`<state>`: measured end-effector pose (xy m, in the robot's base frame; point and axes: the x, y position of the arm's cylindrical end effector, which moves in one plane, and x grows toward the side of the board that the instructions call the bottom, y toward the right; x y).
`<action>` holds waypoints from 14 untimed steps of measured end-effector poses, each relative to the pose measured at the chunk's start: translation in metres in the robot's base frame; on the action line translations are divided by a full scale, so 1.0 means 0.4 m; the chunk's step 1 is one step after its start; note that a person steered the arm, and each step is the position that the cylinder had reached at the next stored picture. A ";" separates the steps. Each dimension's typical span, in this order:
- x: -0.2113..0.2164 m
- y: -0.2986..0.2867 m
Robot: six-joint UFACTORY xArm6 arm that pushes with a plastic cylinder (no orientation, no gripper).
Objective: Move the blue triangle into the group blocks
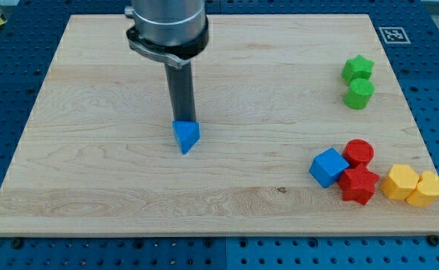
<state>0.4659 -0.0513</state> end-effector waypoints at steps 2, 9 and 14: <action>0.029 0.071; 0.097 0.011; 0.124 0.037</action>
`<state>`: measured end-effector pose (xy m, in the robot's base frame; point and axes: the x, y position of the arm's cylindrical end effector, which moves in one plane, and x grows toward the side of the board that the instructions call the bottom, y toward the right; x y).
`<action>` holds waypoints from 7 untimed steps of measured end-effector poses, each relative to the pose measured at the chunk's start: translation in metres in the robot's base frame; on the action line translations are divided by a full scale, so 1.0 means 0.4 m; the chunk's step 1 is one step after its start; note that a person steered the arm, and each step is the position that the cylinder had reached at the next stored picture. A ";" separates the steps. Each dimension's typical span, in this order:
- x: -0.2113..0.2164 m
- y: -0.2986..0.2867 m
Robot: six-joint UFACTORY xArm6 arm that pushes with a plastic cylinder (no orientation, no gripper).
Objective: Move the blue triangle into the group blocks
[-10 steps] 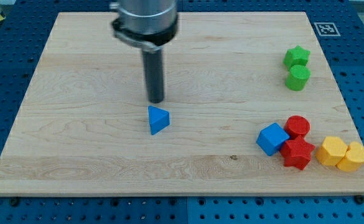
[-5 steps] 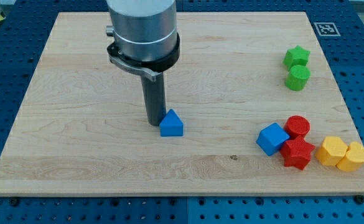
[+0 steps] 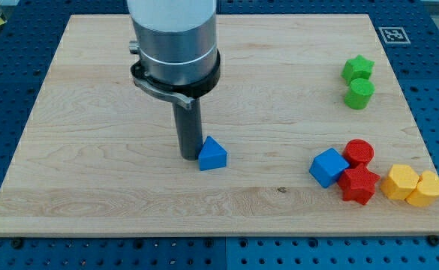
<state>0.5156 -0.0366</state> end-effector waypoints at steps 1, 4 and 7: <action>0.002 0.079; 0.045 0.186; 0.045 0.333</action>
